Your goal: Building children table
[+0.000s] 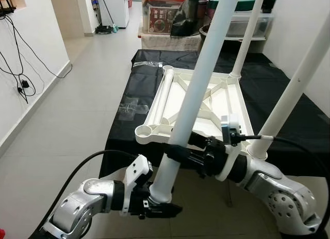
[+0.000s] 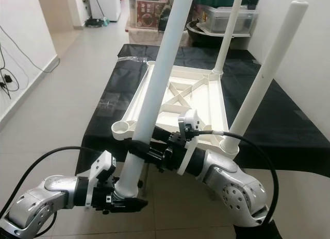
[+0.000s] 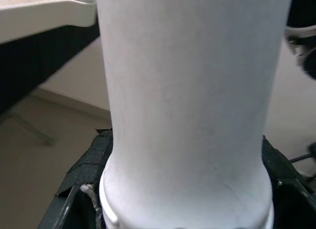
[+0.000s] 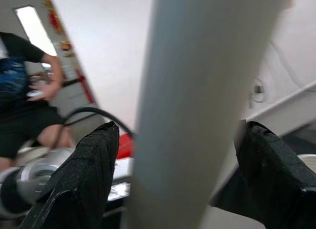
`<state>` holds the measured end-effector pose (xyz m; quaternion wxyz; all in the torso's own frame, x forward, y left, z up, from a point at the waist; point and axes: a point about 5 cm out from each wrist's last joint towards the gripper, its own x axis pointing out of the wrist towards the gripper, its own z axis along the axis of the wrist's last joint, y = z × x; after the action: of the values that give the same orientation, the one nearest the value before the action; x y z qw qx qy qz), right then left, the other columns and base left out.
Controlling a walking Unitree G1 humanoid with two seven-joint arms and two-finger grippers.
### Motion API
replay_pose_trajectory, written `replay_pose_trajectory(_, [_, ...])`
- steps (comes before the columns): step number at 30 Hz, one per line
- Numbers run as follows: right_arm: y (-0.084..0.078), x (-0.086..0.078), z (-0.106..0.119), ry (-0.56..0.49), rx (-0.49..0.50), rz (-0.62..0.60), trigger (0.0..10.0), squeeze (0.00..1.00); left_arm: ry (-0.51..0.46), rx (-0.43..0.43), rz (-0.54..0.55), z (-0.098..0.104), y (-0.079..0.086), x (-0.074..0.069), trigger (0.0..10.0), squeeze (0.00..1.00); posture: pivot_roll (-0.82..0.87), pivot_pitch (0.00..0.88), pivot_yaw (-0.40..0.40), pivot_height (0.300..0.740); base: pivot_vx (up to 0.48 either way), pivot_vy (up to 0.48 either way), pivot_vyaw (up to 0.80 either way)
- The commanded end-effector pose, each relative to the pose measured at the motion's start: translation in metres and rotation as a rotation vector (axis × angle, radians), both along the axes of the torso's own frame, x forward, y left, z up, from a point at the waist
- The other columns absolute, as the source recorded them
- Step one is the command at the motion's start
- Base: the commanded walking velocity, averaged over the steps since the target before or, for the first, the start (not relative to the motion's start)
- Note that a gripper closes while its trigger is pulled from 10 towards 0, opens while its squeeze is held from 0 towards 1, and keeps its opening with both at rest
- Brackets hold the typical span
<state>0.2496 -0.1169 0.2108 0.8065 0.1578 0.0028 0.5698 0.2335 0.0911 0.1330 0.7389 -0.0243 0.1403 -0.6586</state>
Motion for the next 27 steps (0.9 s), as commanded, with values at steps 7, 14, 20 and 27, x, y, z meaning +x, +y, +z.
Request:
replay_pose_trajectory(7, [0.014, -0.004, 0.003, 0.003, 0.003, 0.128, 10.0, 0.00, 0.076, -0.029, -0.115, 0.002, -0.010, -0.011, 10.0, 0.00, 0.14, 0.000, -0.034, 0.740, 0.000, 0.000, 0.00])
replay_pose_trajectory(14, [0.018, -0.006, 0.001, 0.029, -0.008, 0.196, 6.0, 0.00, 0.082, 0.002, -0.148, -0.003, -0.008, -0.015, 10.0, 0.00, 0.13, 0.000, -0.033, 0.740, 0.000, 0.000, 0.00])
replay_pose_trajectory(20, [0.020, -0.009, -0.001, 0.046, -0.013, 0.234, 0.0, 0.00, 0.103, 0.012, -0.161, -0.004, -0.006, -0.018, 10.0, 0.00, 0.13, 0.000, -0.034, 0.740, 0.000, 0.000, 0.00])
replay_pose_trajectory(27, [0.020, -0.009, -0.001, 0.047, -0.014, 0.245, 0.0, 0.00, 0.123, 0.018, -0.175, -0.007, -0.007, -0.021, 10.0, 0.00, 0.13, 0.000, -0.031, 0.740, 0.000, 0.000, 0.00])
